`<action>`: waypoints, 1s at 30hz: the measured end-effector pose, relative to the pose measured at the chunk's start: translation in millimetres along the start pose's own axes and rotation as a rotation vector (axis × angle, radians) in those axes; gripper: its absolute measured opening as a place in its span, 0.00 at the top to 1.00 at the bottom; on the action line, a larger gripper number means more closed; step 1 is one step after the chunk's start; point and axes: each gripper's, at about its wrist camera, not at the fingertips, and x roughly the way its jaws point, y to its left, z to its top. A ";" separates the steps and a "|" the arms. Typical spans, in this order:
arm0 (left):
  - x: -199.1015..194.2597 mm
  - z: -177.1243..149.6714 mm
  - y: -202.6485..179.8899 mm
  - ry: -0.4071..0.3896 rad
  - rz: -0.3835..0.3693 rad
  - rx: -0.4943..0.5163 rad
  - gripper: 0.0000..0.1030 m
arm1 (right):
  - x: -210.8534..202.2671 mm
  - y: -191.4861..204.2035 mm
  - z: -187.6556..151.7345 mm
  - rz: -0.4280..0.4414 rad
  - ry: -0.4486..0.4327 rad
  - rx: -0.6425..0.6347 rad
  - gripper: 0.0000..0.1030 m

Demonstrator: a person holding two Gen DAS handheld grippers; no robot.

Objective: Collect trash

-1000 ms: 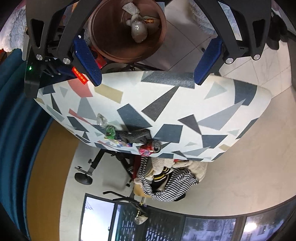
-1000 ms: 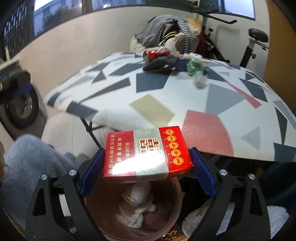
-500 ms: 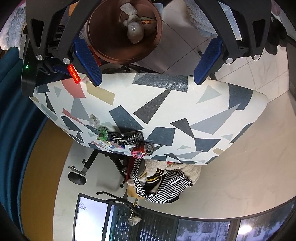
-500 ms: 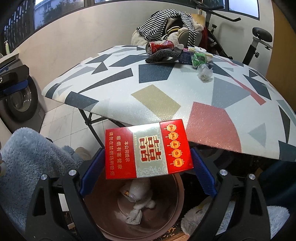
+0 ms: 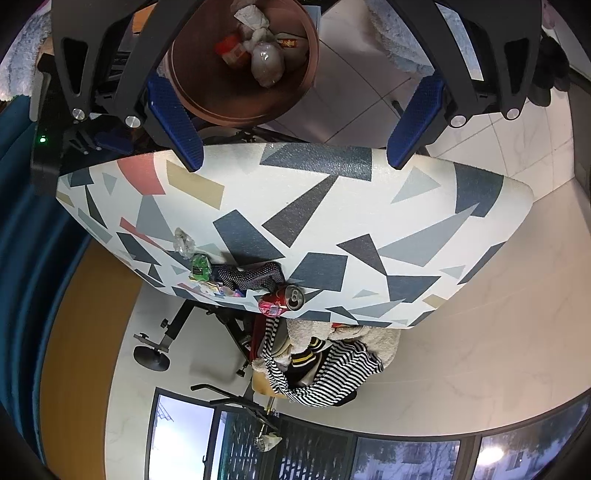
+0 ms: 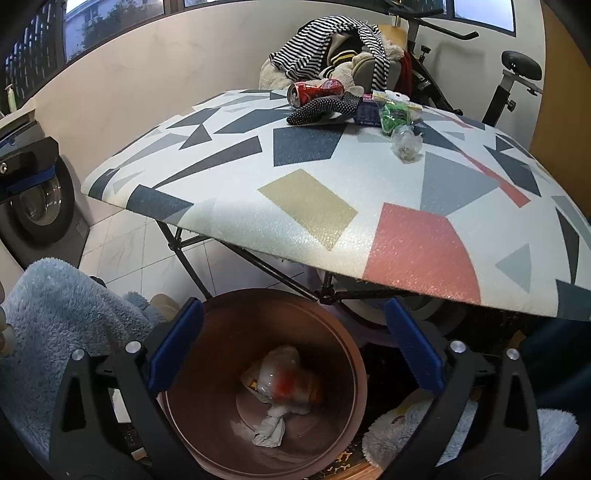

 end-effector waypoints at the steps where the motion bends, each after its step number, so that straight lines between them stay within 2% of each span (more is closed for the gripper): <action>1: 0.5 1.7 0.9 -0.003 0.001 0.000 0.06 | -1.8 -0.3 2.2 -0.001 -0.005 -0.005 0.06; 12: 3.4 41.3 -0.7 -0.069 -0.005 0.060 0.06 | -18.1 -18.6 31.4 -0.017 -0.042 -0.012 0.06; 18: 3.8 62.5 -2.6 -0.113 -0.002 0.091 0.06 | -34.3 -44.6 55.9 -0.029 -0.114 0.012 0.05; 21: 3.4 72.7 -2.3 -0.133 0.002 0.105 0.06 | -42.2 -56.5 70.9 -0.063 -0.151 -0.001 0.05; 27: 6.9 88.8 -1.1 -0.142 0.008 0.124 0.06 | -49.2 -75.9 93.7 -0.077 -0.137 0.006 0.06; 30: 10.5 94.4 -1.5 -0.138 0.004 0.133 0.06 | -51.4 -82.9 102.2 -0.114 -0.129 0.008 0.06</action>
